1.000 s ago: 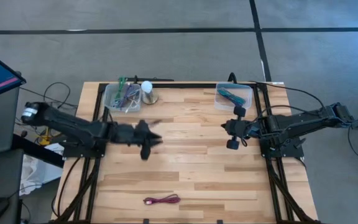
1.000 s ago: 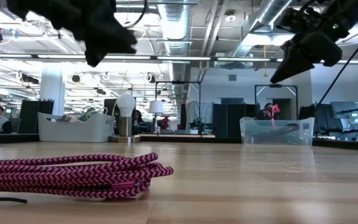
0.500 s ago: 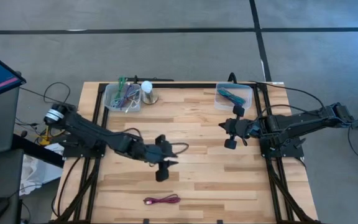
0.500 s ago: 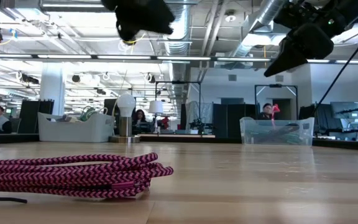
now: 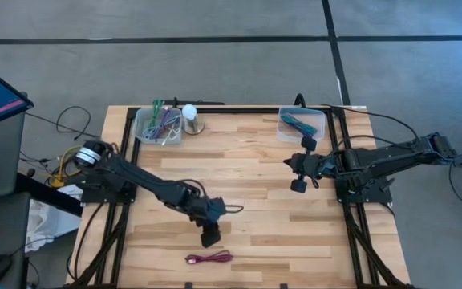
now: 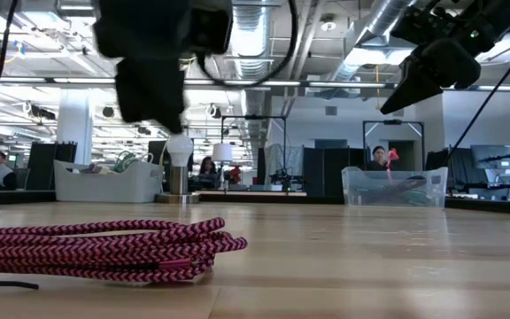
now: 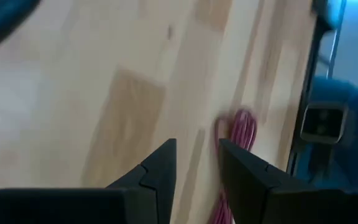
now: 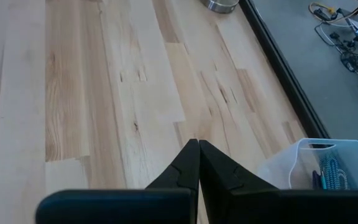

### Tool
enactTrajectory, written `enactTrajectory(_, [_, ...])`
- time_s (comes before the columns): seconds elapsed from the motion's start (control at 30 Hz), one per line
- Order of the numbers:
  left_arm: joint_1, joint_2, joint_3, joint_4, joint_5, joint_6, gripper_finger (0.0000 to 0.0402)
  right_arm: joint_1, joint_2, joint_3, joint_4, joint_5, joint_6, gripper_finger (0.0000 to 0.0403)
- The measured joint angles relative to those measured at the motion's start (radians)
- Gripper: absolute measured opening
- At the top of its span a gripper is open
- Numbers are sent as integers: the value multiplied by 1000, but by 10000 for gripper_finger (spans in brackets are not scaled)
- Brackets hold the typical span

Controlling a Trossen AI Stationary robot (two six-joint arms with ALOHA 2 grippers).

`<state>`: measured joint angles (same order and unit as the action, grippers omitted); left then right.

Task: Pick & Place USB Port
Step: Put the pink patterned charger cable into the transparent bin

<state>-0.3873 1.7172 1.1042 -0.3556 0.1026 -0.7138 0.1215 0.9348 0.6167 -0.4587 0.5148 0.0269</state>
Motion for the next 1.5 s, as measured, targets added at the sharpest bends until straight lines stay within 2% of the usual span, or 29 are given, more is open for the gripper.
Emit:
enactTrajectory(0.17, [-5,52,0,-4,75,-2,118,0,0,0,0,3,0,0])
enactTrajectory(0.37, [-16,58,0,22,167,-14,118,0,0,0,0,4,0,0])
enactTrajectory(0.57, [-120,66,1,122,138,-127,115,0,0,0,0,6,0,0])
enactTrajectory(0.8, [-218,60,11,129,72,-290,83,0,0,0,1,6,0,0])
enactTrajectory(1.07, [-213,60,40,17,54,-261,19,0,0,0,3,6,21,0])
enactTrajectory(1.17, [-193,64,101,24,29,-217,5,0,0,0,1,6,26,0])
enactTrajectory(1.3, [-150,79,239,11,-70,-54,4,0,0,0,-1,6,26,0])
enactTrajectory(1.5, [-112,115,416,-251,-135,29,4,0,0,0,-29,6,27,0])
